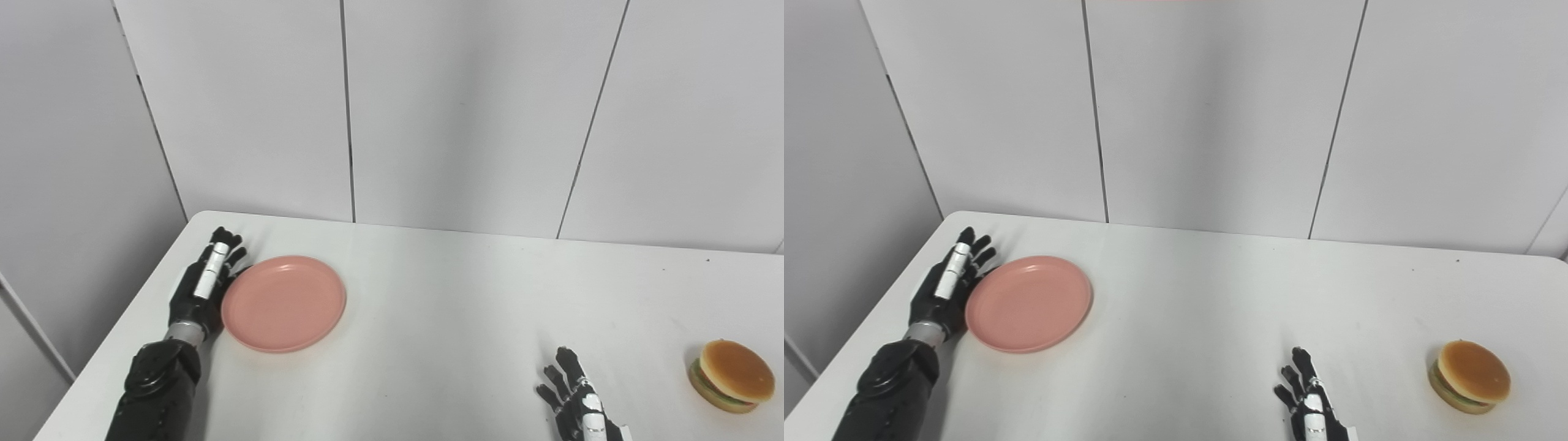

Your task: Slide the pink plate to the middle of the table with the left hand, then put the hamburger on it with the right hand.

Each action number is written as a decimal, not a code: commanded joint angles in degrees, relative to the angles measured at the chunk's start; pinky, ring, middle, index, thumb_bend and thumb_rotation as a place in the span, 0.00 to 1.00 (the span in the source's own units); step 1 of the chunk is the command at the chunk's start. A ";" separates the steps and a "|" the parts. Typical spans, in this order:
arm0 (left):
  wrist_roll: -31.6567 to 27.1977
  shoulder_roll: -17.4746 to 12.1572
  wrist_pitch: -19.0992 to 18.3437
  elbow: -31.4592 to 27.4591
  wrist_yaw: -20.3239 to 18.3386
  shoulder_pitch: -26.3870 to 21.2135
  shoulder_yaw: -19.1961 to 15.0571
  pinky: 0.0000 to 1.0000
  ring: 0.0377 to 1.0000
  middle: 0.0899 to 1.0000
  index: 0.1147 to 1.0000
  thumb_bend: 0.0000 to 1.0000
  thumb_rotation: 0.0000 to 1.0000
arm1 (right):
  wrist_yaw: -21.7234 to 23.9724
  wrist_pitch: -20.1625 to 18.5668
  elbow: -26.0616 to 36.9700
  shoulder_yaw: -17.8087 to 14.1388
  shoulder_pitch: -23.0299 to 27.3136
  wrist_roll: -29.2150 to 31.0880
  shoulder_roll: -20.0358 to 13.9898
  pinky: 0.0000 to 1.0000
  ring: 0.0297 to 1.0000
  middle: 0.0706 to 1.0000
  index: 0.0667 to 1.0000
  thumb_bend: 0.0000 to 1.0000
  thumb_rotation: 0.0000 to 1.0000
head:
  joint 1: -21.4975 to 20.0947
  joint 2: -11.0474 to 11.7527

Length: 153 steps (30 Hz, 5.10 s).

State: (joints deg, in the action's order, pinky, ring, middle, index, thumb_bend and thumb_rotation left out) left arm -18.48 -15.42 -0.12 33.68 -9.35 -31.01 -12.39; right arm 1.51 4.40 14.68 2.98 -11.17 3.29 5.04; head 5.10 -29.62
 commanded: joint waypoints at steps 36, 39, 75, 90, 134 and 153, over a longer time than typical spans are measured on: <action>5.67 12.70 -7.54 -15.09 6.19 5.36 6.35 0.72 0.90 0.89 0.98 0.84 0.70 | -3.45 -1.58 5.29 4.93 -11.28 -3.33 1.87 0.83 0.88 0.92 0.87 0.78 0.95 | -11.47 -2.84; 5.28 13.62 -8.39 -15.92 6.88 5.65 5.94 0.74 0.90 0.89 0.98 0.83 0.70 | -4.33 -1.82 5.52 5.81 -11.33 -4.01 2.16 0.81 0.87 0.91 0.87 0.78 0.94 | -13.02 -3.23; 8.47 18.24 -10.61 -21.35 8.50 6.95 8.50 0.75 0.89 0.87 0.96 0.83 0.72 | -9.52 -3.26 5.59 10.69 -10.61 -7.71 2.36 0.82 0.87 0.92 0.88 0.77 0.98 | -18.88 -4.13; 7.02 17.43 -9.93 -19.56 6.99 6.28 7.42 0.78 0.92 0.89 0.98 0.79 0.71 | -11.32 0.72 9.47 9.83 -10.19 -12.95 0.46 0.81 0.89 0.92 0.91 0.67 0.97 | -20.09 -3.41; 6.30 15.15 -8.69 -16.22 4.16 3.74 7.31 0.80 0.93 0.91 1.00 0.75 0.70 | -12.27 -4.80 -5.44 -11.12 21.01 -59.18 -29.16 0.65 0.70 0.70 0.65 0.78 0.71 | -20.90 -1.74; 6.63 15.97 -9.76 -17.35 4.54 5.17 7.61 0.77 0.89 0.86 0.97 0.81 0.69 | -18.04 -5.99 -19.43 -5.74 25.14 -59.79 -33.00 0.70 0.71 0.70 0.63 0.78 0.64 | -21.11 -2.34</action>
State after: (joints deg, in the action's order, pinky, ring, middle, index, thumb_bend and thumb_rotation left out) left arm -12.05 0.60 -9.64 16.98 -5.01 -25.24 -4.94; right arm -14.79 -0.33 -5.26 -2.40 11.50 -56.70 -26.24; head -15.91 -31.82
